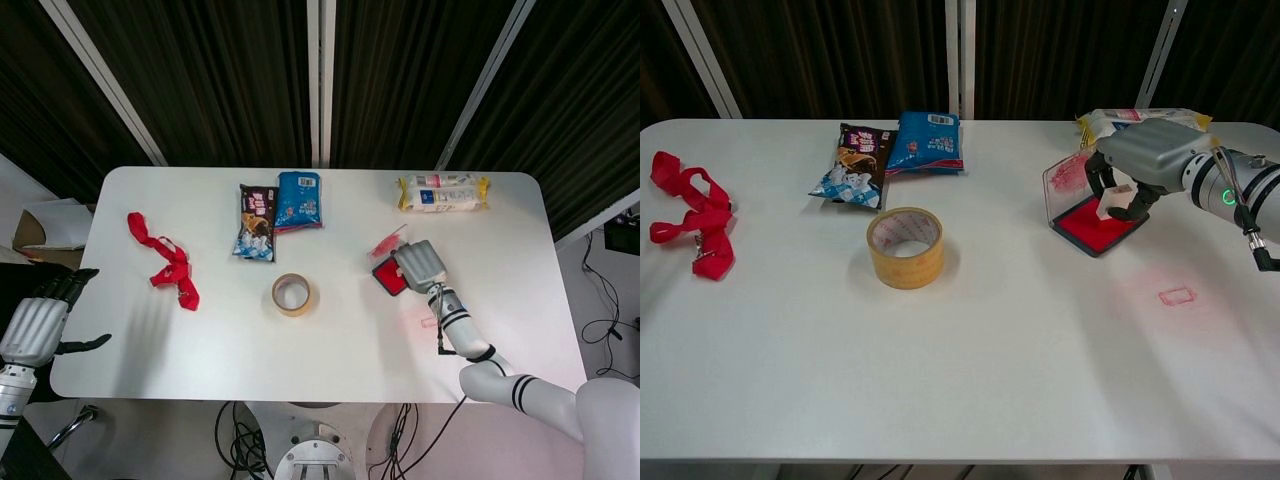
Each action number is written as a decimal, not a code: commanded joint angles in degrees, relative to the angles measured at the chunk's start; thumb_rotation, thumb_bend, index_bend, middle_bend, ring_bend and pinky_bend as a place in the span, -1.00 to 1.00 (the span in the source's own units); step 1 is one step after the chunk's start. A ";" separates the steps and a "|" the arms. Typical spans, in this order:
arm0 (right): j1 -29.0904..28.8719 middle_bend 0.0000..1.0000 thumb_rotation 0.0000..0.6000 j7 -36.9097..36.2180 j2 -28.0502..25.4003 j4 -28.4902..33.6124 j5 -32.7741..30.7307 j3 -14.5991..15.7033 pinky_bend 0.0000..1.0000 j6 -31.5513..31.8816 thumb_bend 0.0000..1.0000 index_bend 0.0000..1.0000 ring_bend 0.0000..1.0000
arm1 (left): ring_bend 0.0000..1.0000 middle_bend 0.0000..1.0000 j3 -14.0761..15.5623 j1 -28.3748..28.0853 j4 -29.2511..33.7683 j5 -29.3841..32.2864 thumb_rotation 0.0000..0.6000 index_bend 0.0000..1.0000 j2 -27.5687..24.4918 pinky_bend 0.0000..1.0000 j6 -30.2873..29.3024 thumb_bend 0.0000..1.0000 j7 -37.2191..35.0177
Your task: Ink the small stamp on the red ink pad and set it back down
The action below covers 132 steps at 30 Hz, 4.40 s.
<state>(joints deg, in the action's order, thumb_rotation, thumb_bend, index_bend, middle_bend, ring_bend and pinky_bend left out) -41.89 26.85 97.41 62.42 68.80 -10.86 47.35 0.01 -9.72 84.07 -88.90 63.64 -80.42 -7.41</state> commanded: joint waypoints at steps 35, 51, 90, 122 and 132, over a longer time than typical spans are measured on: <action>12.86 0.12 1.00 1.92 -13.81 24.39 0.31 8.16 0.97 16.87 -0.20 0.28 0.75 | -0.72 -0.74 0.25 -0.31 0.47 -1.02 0.54 -0.77 0.55 -0.50 -0.10 -0.87 0.22; 15.87 0.10 1.00 2.80 -8.57 21.26 0.48 9.53 0.97 18.15 -0.20 0.27 0.75 | -0.72 -0.74 0.70 0.56 -0.86 -1.27 0.53 -0.77 0.18 -0.50 -1.31 -0.87 -1.50; 16.40 -0.08 1.00 4.52 -7.54 20.29 0.90 9.19 0.97 15.74 -0.23 -0.06 0.75 | -0.72 -0.74 0.67 0.45 -2.90 -1.73 0.54 -0.77 1.06 -0.50 -1.68 -0.87 -3.38; 19.11 -0.33 1.00 4.65 -15.06 30.51 5.64 11.48 0.97 20.04 -0.29 -0.34 0.75 | -0.72 -0.74 0.66 0.43 -2.44 -1.98 0.54 -0.77 0.64 -0.50 -2.01 -0.87 -3.41; 30.45 -0.78 1.00 -11.64 -24.82 31.22 23.53 12.76 0.23 46.72 -0.55 -0.87 -0.38 | -0.72 -0.74 0.44 0.64 0.05 -2.26 0.54 -0.77 -0.71 -0.50 -2.98 -0.87 -1.61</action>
<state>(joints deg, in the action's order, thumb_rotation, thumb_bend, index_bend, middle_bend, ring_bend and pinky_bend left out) -16.96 22.54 76.80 95.75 85.36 1.25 83.73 0.54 -9.09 83.87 -91.12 63.16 -83.25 -9.25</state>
